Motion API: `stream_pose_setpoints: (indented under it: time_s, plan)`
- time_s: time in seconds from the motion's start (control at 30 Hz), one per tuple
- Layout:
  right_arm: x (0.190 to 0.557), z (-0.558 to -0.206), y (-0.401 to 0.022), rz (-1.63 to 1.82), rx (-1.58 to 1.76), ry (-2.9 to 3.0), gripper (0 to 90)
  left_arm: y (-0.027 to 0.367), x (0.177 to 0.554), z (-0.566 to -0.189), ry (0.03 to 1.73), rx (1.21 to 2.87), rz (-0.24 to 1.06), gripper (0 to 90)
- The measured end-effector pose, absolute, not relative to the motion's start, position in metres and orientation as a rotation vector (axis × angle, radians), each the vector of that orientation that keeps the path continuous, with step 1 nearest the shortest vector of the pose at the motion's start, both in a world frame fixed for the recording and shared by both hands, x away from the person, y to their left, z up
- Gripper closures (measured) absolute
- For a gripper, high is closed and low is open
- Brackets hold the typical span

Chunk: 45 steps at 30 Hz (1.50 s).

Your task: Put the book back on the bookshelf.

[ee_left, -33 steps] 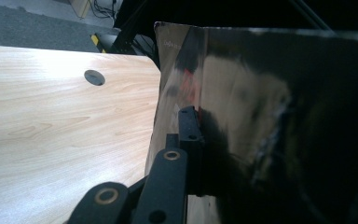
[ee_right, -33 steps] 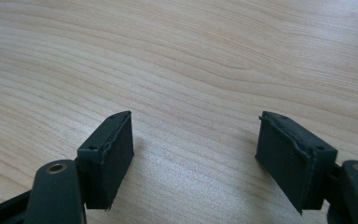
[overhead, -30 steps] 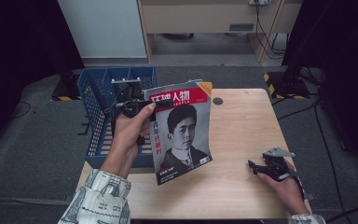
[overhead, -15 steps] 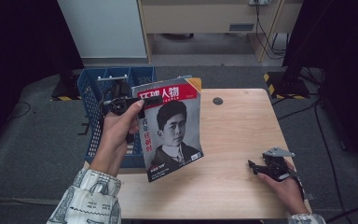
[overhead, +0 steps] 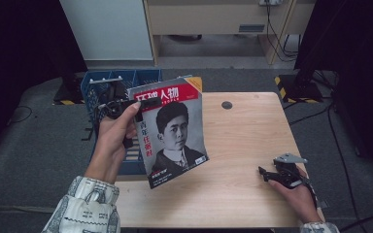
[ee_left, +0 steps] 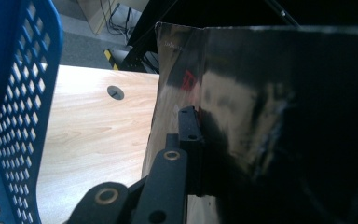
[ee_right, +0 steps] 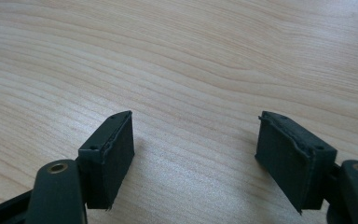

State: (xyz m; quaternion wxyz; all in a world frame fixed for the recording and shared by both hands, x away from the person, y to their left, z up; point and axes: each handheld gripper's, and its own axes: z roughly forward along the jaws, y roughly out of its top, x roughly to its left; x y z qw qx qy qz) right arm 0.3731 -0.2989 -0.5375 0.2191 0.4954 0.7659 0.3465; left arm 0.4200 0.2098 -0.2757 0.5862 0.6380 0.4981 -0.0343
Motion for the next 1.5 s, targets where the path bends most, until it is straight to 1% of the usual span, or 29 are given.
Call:
stream_pose_setpoints:
  time_s: [0.73,1.5]
  plan:
    - [0.373,-0.538,-0.299,0.958,1.365,2.121,27.7,0.231,0.409,-0.270,1.175,1.472,-0.045,86.3]
    - [0.373,-0.538,-0.299,0.958,1.365,2.121,27.8,0.274,0.398,-0.265,1.220,1.405,-0.004,86.3]
